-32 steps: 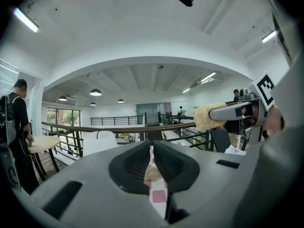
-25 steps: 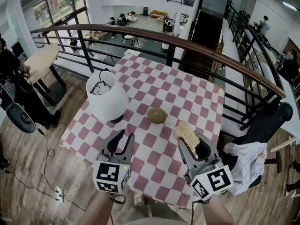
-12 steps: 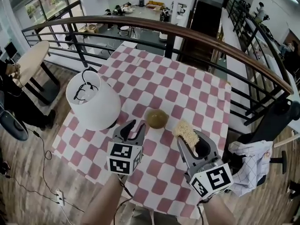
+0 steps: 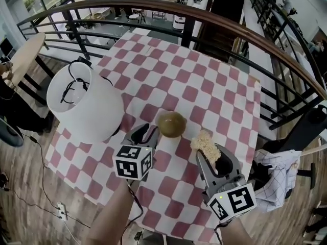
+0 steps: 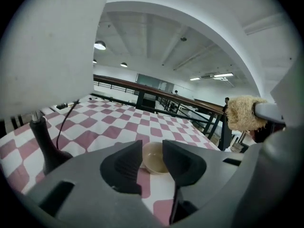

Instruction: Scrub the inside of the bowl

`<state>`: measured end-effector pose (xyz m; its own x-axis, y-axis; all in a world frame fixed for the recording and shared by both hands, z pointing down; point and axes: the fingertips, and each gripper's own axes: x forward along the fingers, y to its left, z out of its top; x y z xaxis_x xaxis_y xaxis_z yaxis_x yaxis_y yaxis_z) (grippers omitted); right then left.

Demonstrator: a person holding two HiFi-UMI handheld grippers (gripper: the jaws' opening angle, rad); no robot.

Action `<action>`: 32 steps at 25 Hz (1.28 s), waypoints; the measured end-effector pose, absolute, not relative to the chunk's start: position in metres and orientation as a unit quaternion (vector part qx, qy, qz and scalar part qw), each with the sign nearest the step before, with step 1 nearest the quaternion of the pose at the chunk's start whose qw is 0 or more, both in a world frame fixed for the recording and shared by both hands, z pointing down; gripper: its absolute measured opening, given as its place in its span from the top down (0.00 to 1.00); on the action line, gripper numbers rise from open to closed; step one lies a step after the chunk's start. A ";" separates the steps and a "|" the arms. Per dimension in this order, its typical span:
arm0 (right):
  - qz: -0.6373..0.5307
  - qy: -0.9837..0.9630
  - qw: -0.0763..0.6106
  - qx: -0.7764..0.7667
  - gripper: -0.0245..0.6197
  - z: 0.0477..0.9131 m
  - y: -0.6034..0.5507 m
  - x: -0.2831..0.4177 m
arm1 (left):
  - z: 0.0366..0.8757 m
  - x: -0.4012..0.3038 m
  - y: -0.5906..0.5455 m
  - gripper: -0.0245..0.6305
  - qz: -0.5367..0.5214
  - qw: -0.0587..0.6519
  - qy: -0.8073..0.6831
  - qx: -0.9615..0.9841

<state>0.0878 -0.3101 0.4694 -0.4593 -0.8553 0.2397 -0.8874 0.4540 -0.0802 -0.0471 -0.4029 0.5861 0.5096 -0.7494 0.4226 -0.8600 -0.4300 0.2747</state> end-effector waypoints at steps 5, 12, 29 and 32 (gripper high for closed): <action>0.121 -0.843 0.084 0.518 0.71 0.499 -0.316 0.089 | 0.625 -0.034 -0.418 0.73 0.150 0.257 -0.463 0.835; 0.142 -0.829 0.102 0.531 0.71 0.533 -0.309 0.102 | 0.671 -0.019 -0.425 0.73 0.199 0.288 -0.434 0.830; 0.157 -0.831 0.114 0.522 0.71 0.558 -0.284 0.108 | 0.693 -0.009 -0.417 0.92 0.169 0.319 -0.463 0.810; 0.155 -0.830 0.112 0.524 0.71 0.557 -0.282 0.109 | 0.672 -0.017 -0.420 0.93 0.143 0.274 -0.503 0.807</action>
